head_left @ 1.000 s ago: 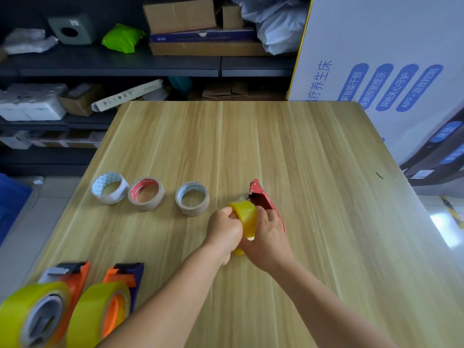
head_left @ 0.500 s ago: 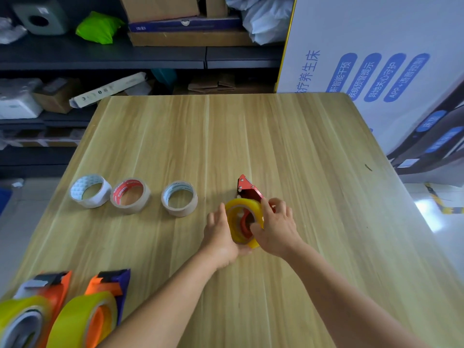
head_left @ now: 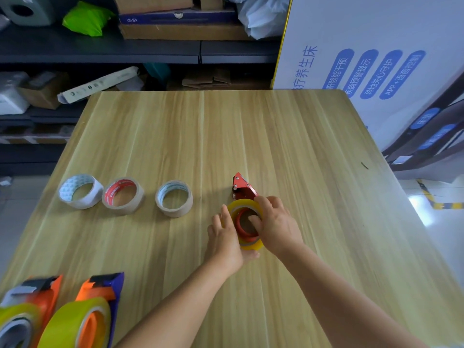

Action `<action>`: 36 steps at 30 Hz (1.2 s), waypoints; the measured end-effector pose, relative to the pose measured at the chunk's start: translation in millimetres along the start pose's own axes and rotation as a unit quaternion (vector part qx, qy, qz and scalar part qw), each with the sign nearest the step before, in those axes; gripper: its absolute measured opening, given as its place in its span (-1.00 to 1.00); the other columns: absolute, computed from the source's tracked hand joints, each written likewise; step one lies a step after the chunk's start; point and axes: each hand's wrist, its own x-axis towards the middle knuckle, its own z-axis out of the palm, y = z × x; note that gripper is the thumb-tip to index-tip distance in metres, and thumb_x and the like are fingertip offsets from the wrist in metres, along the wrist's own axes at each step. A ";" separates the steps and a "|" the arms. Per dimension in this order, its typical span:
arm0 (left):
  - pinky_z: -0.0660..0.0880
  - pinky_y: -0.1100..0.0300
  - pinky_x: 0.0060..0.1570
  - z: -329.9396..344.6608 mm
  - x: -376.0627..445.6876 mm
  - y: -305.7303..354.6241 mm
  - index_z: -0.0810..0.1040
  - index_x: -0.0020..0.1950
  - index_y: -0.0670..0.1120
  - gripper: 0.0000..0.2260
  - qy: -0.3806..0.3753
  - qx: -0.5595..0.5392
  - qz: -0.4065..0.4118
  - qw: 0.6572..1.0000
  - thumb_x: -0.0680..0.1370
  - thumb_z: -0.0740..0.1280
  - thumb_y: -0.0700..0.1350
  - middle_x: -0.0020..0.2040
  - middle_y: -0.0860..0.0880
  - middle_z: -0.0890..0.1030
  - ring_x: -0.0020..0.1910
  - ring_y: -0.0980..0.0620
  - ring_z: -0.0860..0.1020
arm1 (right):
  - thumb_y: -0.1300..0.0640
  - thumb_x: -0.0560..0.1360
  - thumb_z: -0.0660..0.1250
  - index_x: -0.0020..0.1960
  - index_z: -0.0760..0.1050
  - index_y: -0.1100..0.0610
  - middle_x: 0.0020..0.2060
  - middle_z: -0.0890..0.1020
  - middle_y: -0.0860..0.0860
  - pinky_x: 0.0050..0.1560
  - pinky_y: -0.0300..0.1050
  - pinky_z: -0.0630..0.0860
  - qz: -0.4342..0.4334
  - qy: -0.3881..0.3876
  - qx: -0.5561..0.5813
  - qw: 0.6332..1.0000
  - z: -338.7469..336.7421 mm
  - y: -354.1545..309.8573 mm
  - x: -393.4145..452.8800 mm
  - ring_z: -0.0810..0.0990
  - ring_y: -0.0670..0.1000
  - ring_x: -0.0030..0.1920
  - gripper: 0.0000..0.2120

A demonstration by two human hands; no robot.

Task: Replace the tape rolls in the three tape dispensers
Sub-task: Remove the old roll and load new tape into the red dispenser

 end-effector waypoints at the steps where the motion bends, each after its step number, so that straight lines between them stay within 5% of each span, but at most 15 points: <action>1: 0.28 0.07 0.31 0.0 0.1 -0.9 -0.33 0.53 -0.04 0.17 0.008 0.005 0.004 1.000 0.30 0.54 0.11 0.48 -0.02 -0.02 0.47 -0.04 0.09 | -0.11 0.58 0.12 0.37 0.26 -0.02 0.21 0.42 0.01 -0.14 -0.11 0.41 0.007 -0.003 0.004 1.000 -0.9 1.1 0.8 0.51 0.11 0.09 -0.60; 4: 0.31 0.08 0.29 -4.4 0.0 -5.9 -0.28 0.54 -0.04 0.16 0.013 0.014 0.022 1.000 0.28 0.53 0.14 0.48 -0.01 -0.01 0.45 -0.05 0.10 | -0.02 0.60 0.01 0.32 0.27 0.04 -0.07 0.59 0.04 -0.24 -0.09 0.41 0.071 0.007 0.072 0.995 -6.3 6.8 7.3 0.57 0.14 -0.18 -0.67; 7: 0.32 0.09 0.27 -12.5 0.5 -11.5 -0.26 0.54 -0.01 0.16 0.015 0.030 0.035 0.999 0.25 0.52 0.16 0.48 0.02 -0.02 0.45 -0.05 0.08 | 0.20 0.49 0.09 0.26 0.37 0.04 -0.12 0.62 -0.01 -0.36 -0.19 0.46 0.096 -0.089 0.105 0.986 -13.6 13.3 12.9 0.58 -0.05 -0.30 -0.64; 12: 0.33 0.09 0.26 -25.6 2.2 -14.5 -0.24 0.53 0.02 0.17 0.006 0.049 0.030 0.998 0.21 0.53 0.17 0.47 0.05 -0.02 0.46 -0.03 0.08 | 0.26 0.46 0.17 0.41 0.27 -0.07 0.15 0.58 0.01 -0.13 -0.16 0.54 0.067 -0.151 0.120 0.979 -23.1 14.6 13.9 0.60 0.03 -0.05 -0.45; 17: 0.34 0.10 0.23 -34.9 1.3 -8.7 -0.20 0.53 0.04 0.15 0.000 0.075 0.038 0.996 0.21 0.53 0.18 0.45 0.06 -0.01 0.46 -0.02 0.08 | 0.32 0.36 0.13 0.35 0.32 -0.12 0.07 0.60 0.03 -0.13 -0.01 0.61 0.055 -0.113 0.051 0.991 -30.6 13.4 20.2 0.60 0.09 -0.09 -0.38; 23: 0.37 0.13 0.03 -24.8 4.3 8.2 -0.13 0.53 -0.02 0.13 0.001 0.118 0.010 0.993 0.19 0.51 0.24 0.35 0.00 0.09 0.38 -0.03 0.18 | 0.27 0.32 0.20 0.24 0.39 -0.19 0.00 0.63 -0.01 -0.27 -0.12 0.56 0.035 -0.101 0.055 0.993 -27.2 16.9 15.8 0.60 0.06 -0.20 -0.43; 30: 0.43 0.12 0.07 0.8 -7.4 -1.5 -0.07 0.53 -0.09 0.09 0.012 0.057 -0.053 0.997 0.26 0.52 0.23 0.36 -0.09 0.16 0.33 -0.07 0.36 | 0.33 0.38 0.20 0.37 0.32 -0.08 0.17 0.47 0.05 -0.17 -0.07 0.52 0.033 -0.090 0.024 0.995 -22.1 15.4 15.2 0.53 0.09 -0.02 -0.38; 34: 0.30 0.18 0.24 5.1 -6.2 -20.2 -0.02 0.55 -0.15 -0.22 0.041 -0.071 -0.040 0.996 0.50 0.34 0.05 0.48 -0.15 0.17 0.41 -0.08 0.31 | 0.21 0.45 0.19 0.23 0.41 0.09 0.11 0.44 0.07 -0.05 -0.10 0.39 -0.031 0.026 -0.017 0.999 -8.8 -8.0 2.8 0.42 0.13 0.12 -0.65; 36: 0.24 0.17 0.31 2.3 -1.9 -25.1 0.12 0.52 -0.15 -0.48 0.027 -0.065 -0.045 0.997 0.59 0.17 -0.07 0.48 -0.18 0.25 0.40 -0.09 0.32 | 0.07 0.50 0.18 0.20 0.43 0.12 0.10 0.49 0.06 0.03 -0.09 0.38 -0.074 0.018 -0.044 0.996 6.5 -24.2 -5.3 0.44 0.12 0.13 -0.70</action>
